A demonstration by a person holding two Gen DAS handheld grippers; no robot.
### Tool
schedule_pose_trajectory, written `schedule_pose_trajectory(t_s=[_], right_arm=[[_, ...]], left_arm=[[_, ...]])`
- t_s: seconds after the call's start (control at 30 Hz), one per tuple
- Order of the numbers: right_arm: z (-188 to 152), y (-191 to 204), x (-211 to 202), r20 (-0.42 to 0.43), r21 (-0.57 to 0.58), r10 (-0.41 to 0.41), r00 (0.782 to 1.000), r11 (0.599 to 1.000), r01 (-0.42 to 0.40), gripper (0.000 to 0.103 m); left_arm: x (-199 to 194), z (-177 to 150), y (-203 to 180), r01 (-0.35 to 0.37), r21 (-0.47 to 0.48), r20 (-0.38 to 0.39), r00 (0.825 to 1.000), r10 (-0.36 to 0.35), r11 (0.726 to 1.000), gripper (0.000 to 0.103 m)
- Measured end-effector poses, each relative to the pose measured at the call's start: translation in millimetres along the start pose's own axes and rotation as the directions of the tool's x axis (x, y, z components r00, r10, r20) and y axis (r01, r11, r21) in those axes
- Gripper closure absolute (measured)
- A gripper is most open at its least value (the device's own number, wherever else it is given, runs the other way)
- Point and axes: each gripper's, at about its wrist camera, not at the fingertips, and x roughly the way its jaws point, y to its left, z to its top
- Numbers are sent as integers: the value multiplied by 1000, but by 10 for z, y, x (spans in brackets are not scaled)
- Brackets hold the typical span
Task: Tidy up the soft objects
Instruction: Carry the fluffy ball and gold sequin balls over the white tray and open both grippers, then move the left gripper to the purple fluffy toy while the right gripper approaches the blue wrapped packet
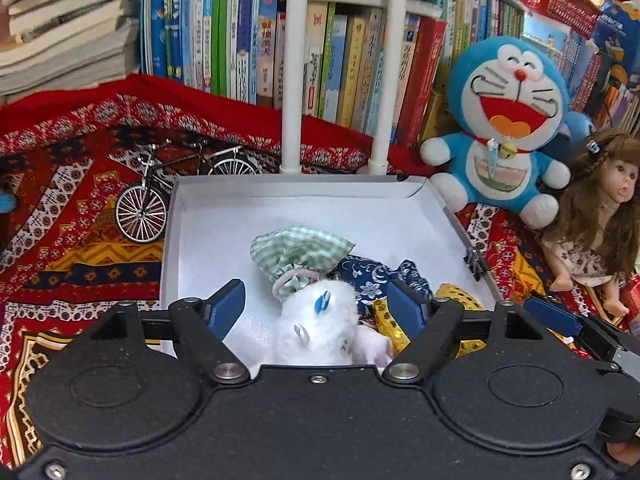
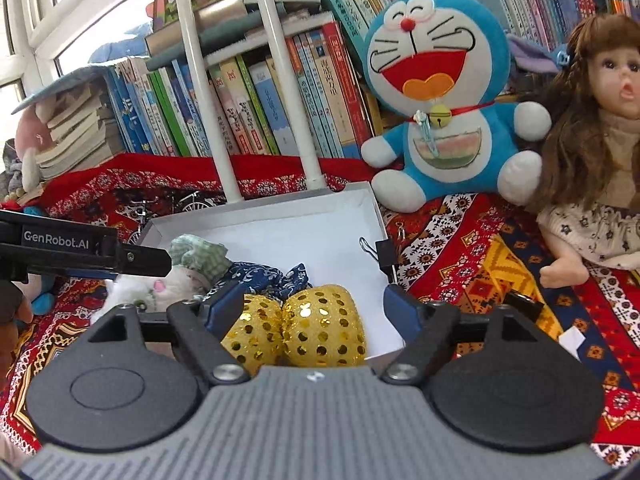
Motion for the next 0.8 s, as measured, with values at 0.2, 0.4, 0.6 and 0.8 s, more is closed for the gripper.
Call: schedule_pose_trajectory(t_s=[0.2,0.4,0.6,0.8], right_arm=[[0,12,-285,42,-21,8,999,1000,-7,12],[-20,-2,-745,135,-43,43,990,998,-38,0],[-163,14,-1208,217,-112,76,973,992,-52,0],[-349,-20,-1523,264,-138,112,958,987,-78,0]], left_arm=[[-461,-83,-96,25,17,69,997,-26,1000,24],[-1080,-379,-252,65,84,201,976,-81,994,21],[-1650,-817,-315,96,103,324,938,-124,990,15],[-2023,-1296,-288,97,98,406,905,-129,990,13]])
